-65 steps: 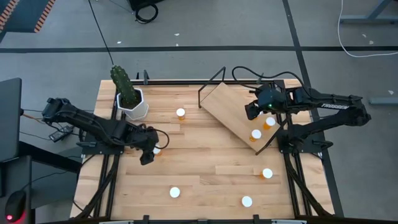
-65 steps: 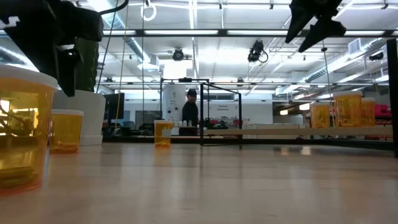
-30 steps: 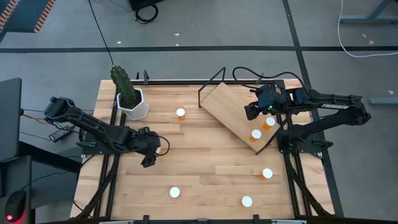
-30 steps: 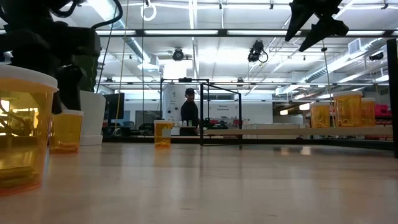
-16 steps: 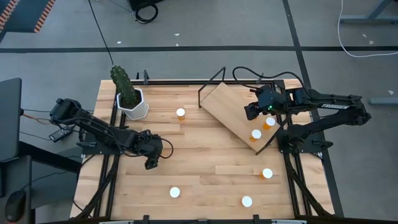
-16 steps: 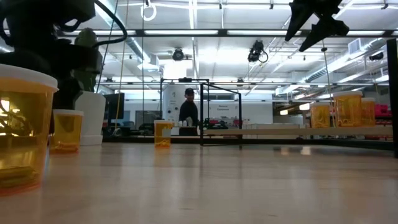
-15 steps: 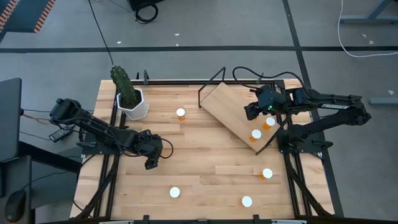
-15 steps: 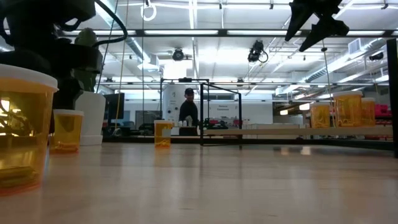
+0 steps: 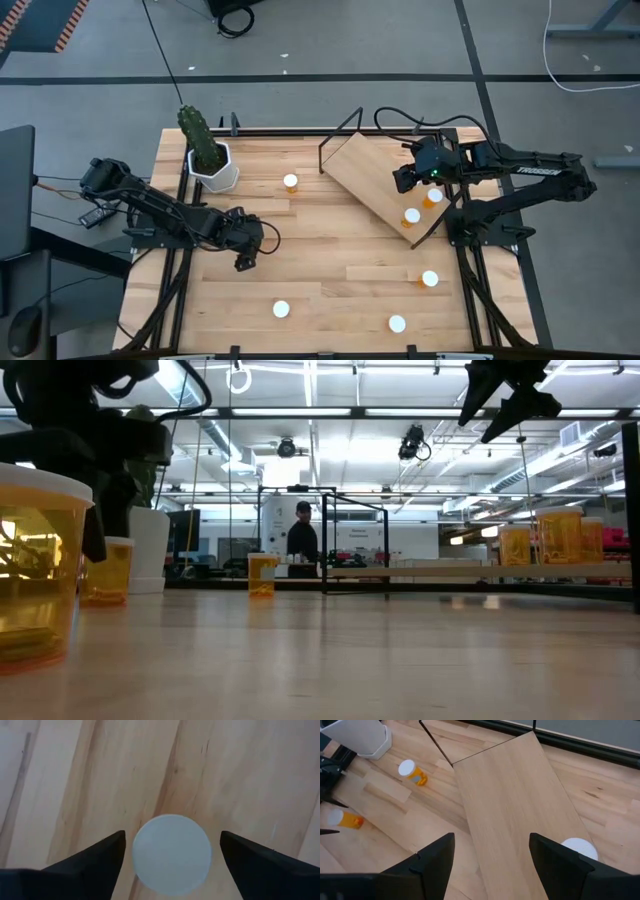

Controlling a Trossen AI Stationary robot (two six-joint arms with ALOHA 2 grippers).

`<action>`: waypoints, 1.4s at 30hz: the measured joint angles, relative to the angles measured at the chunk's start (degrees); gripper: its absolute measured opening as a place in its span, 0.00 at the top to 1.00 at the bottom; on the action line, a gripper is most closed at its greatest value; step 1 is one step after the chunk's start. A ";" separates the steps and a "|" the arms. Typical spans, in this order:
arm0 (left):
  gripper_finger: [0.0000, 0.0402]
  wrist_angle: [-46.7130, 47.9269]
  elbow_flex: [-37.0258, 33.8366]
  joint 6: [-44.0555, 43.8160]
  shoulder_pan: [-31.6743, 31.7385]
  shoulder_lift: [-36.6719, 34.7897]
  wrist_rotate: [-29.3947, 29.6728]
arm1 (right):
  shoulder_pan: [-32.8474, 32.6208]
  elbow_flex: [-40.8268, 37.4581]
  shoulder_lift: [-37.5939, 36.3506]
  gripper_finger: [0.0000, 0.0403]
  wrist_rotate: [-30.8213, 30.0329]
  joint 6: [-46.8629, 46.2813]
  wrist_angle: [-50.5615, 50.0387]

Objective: Pick and place medicine bottles onto shelf by color
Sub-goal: Put the orange pill bottle on the shelf aligned with the middle right orange pill bottle

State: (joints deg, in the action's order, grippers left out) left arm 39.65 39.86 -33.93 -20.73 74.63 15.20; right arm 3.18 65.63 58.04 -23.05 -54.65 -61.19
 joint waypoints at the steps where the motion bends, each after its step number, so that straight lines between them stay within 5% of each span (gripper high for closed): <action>1: 0.21 0.12 0.00 0.00 0.00 0.00 -0.11 | 0.00 0.00 0.00 0.35 0.00 0.00 0.00; 16: 0.46 0.12 2.42 -2.93 0.07 0.00 -2.79 | 0.00 0.00 0.00 0.35 0.00 0.02 0.00; 24: 0.44 0.11 6.44 -1.40 1.14 -0.02 -2.24 | 0.00 0.00 0.00 0.35 -0.01 -0.31 0.02; 34: 0.47 0.02 20.74 14.36 10.37 1.86 -1.24 | 0.00 0.00 0.00 0.35 2.62 -1.68 -0.03; 42: 0.45 -0.06 36.74 24.19 16.75 12.89 -1.41 | -0.40 0.00 -0.02 0.35 6.78 -0.48 -4.69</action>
State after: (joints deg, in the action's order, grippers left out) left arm 39.59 76.60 -9.74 -3.98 87.52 13.79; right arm 2.78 65.63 58.02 -16.27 -55.13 -65.87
